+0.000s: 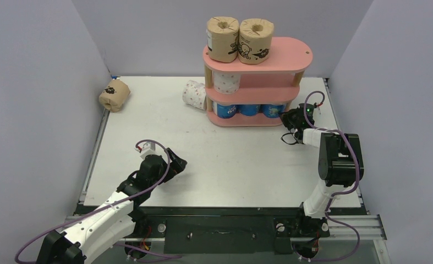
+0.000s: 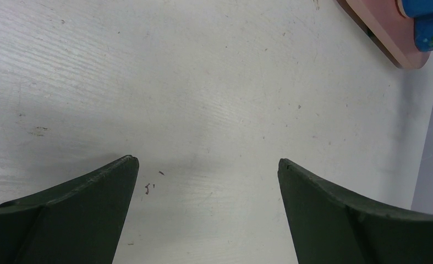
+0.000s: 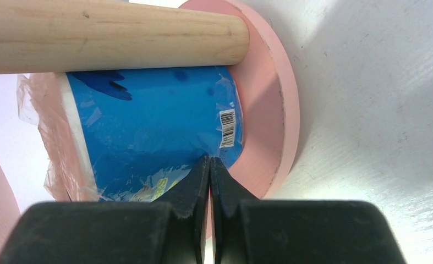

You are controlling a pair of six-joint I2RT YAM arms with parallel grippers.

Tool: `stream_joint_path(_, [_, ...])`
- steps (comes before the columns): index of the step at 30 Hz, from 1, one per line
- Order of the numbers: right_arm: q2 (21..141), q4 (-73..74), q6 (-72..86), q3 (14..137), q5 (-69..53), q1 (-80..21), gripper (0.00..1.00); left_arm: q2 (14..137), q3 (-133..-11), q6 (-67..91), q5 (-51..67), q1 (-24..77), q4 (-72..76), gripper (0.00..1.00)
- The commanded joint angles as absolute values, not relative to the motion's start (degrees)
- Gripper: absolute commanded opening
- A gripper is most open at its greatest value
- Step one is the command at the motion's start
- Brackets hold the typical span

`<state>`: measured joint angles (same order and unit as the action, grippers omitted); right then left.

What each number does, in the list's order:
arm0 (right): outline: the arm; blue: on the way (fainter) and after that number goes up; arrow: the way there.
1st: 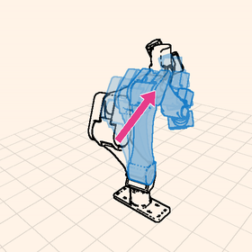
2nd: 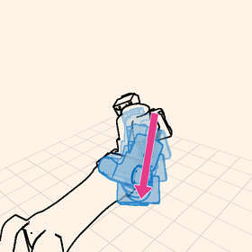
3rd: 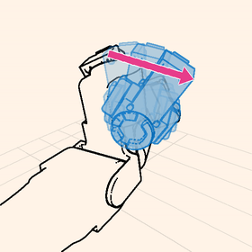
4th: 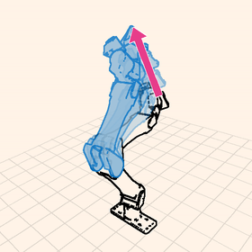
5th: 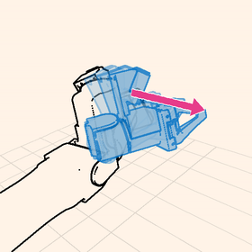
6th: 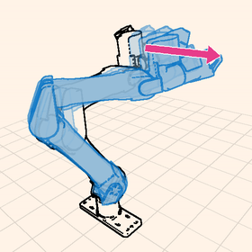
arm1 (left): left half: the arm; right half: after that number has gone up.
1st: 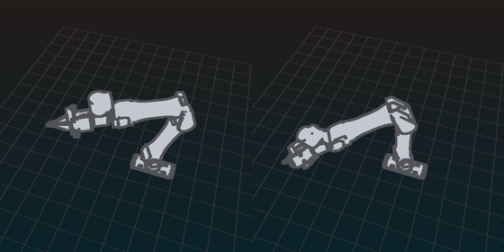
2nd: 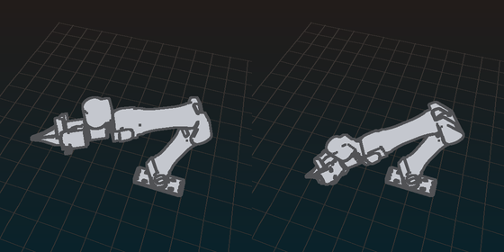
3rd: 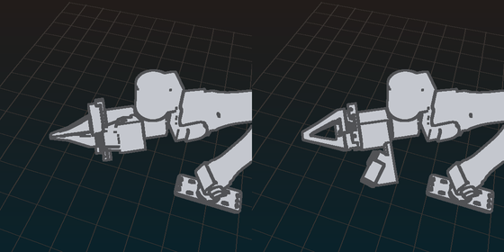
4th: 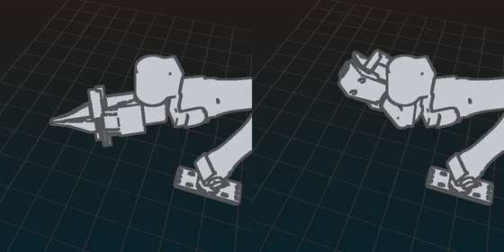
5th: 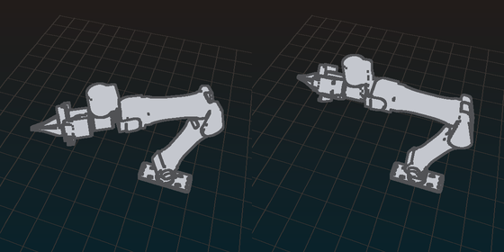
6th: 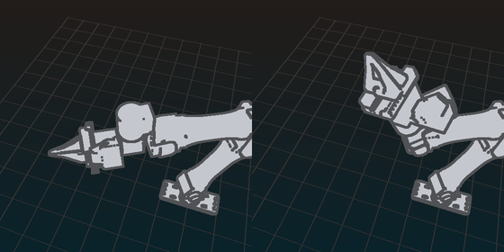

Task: Place and organize the paper towels onto the shelf
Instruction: Place the paper towel on the shelf.

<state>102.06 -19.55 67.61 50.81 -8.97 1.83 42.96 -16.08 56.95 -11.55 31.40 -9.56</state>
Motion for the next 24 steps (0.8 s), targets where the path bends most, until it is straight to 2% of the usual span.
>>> stream_joint_path(1, [100.50, -22.07, 67.10, 51.46, -7.68, 1.84, 0.00, 43.14, -16.95, 57.31, -12.13, 31.14, -7.62, 0.99])
stream_joint_path(12, [85.54, -17.44, 63.61, 42.97, -5.99, -0.33, 0.00, 44.58, -18.43, 56.49, -11.72, 31.02, -6.83, 0.99])
stream_joint_path(24, [57.51, -2.19, 49.12, 31.84, -4.11, -9.00, 0.01, 43.80, -24.33, 53.96, -12.46, 27.13, -9.78, 0.96])
